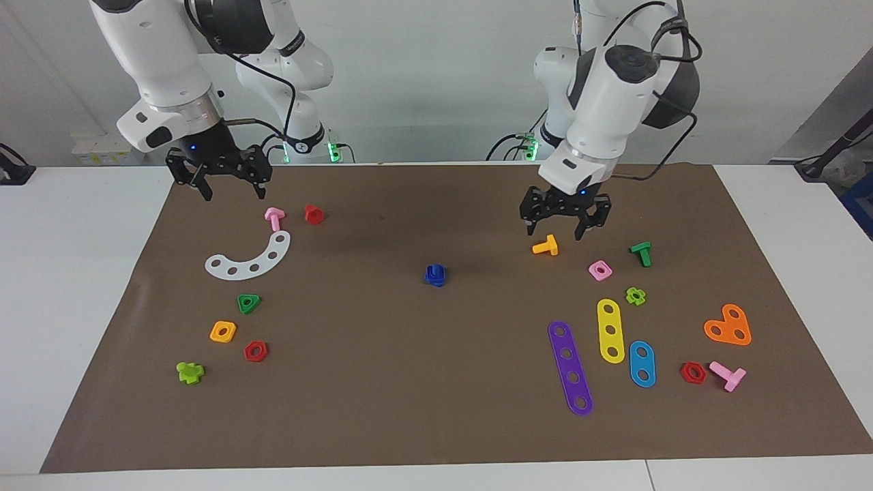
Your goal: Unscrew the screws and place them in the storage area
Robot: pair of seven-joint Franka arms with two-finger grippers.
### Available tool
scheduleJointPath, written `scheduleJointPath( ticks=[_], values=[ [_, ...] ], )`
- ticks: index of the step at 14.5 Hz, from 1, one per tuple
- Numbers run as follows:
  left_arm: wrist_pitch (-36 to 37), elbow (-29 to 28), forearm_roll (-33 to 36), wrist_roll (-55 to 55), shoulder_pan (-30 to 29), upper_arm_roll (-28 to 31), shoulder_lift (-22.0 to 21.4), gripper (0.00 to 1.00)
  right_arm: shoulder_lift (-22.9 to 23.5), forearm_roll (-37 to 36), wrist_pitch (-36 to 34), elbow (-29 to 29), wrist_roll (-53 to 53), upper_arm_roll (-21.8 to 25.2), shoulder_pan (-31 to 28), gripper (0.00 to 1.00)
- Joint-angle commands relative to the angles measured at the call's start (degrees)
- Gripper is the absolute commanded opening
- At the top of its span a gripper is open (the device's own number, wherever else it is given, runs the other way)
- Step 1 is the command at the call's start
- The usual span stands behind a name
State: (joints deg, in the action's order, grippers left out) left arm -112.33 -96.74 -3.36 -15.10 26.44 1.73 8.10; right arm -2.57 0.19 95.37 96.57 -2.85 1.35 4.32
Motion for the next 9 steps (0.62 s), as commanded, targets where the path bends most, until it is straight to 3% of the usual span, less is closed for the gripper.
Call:
scheduleJointPath(
  ticks=[1,6,9],
  values=[
    [-3.24,3.57,-0.95,-2.38,3.43,1.09,4.54,1.00,-0.33,0.60,-0.80,0.11,-0.40,-0.30,-0.63,1.00],
    [-6.32,8.49,-0.42,-8.71,11.34,1.35,16.57,1.00,-0.33,0.60,-0.88,0.11,-0.49,-0.21,-0.71,1.00],
    [-10.71,7.53,-0.42,-8.89,12.76,1.26,18.61,0.99,-0.33,0.60,-0.88,0.11,-0.49,-0.21,-0.71,1.00]
  ],
)
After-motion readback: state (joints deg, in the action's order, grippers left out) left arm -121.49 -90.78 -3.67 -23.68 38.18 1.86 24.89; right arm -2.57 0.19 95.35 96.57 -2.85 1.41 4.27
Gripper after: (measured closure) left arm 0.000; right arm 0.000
